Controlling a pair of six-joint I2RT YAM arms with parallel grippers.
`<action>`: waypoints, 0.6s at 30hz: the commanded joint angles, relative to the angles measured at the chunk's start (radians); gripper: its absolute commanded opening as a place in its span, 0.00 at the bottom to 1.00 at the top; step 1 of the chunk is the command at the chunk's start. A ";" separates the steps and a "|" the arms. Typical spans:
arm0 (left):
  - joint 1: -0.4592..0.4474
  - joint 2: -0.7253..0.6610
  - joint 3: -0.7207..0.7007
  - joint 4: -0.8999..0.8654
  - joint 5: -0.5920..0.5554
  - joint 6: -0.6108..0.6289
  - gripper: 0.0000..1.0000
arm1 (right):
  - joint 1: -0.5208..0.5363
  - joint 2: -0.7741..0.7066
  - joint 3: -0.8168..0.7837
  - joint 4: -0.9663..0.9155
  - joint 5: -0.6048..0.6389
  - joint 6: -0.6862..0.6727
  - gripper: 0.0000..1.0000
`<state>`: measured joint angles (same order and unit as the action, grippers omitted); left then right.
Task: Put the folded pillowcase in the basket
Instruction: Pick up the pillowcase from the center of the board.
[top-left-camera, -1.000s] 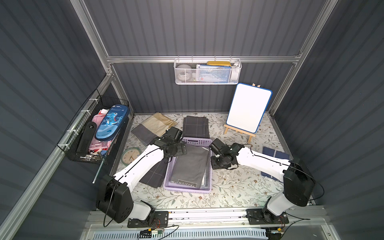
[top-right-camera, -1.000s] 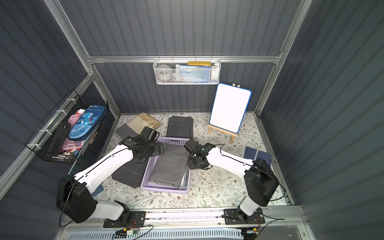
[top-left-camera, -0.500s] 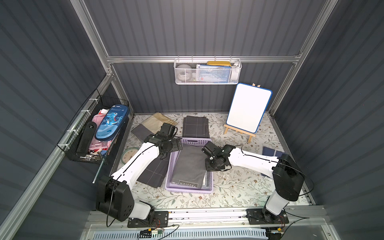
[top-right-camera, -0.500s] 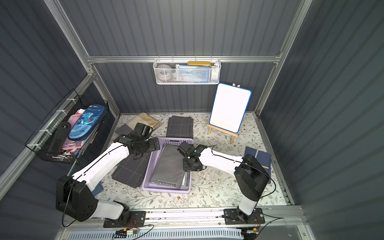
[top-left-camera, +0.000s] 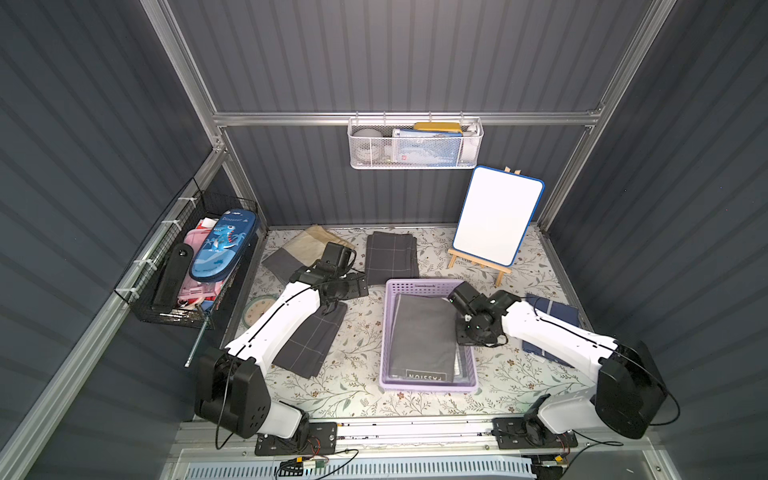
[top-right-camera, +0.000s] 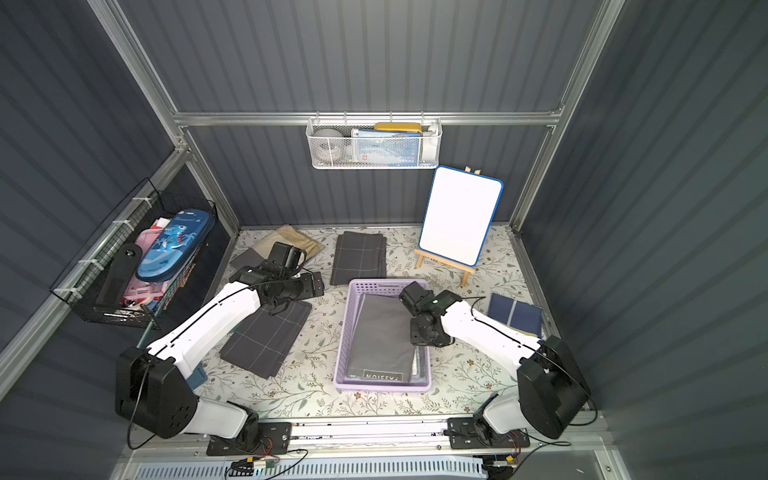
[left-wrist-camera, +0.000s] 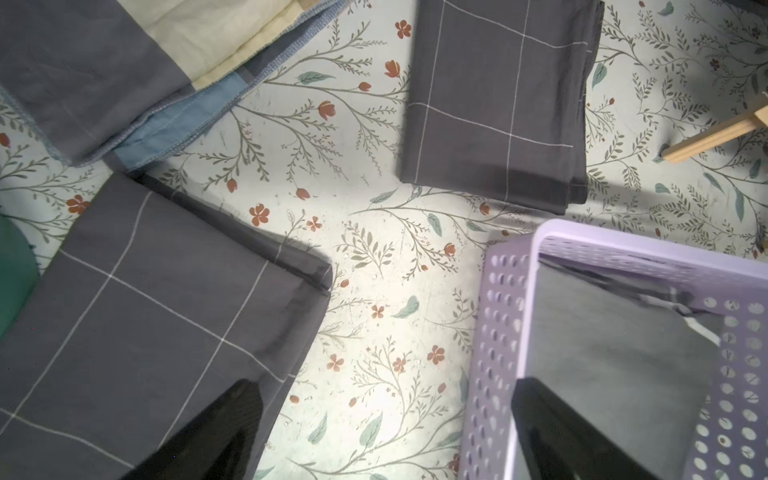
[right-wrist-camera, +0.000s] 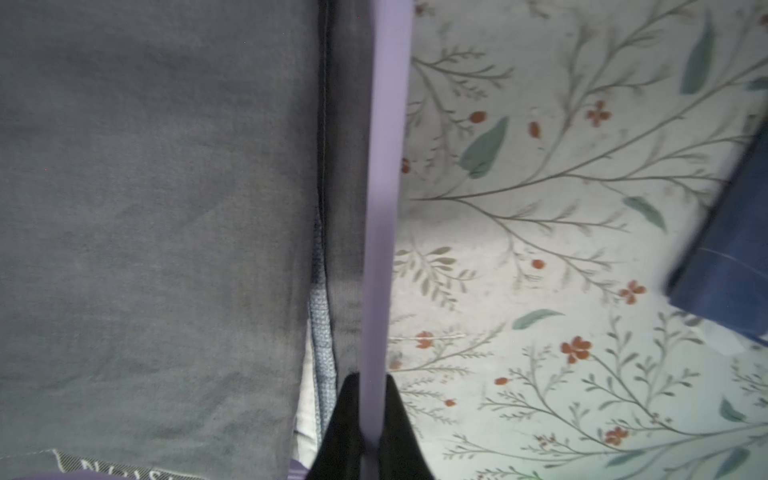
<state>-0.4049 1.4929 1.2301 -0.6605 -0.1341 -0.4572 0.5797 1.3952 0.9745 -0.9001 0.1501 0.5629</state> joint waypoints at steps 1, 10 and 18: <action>0.004 0.073 0.056 0.046 0.035 0.042 1.00 | -0.083 -0.034 -0.002 -0.104 0.074 -0.121 0.00; 0.014 0.345 0.253 0.061 0.066 0.038 0.99 | -0.216 0.031 -0.006 -0.108 0.023 -0.137 0.22; 0.067 0.600 0.447 0.095 0.159 0.029 0.98 | -0.215 -0.104 -0.006 -0.106 0.039 -0.098 0.45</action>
<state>-0.3656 2.0323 1.6196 -0.5781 -0.0444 -0.4332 0.3645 1.3678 0.9672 -0.9821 0.1741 0.4400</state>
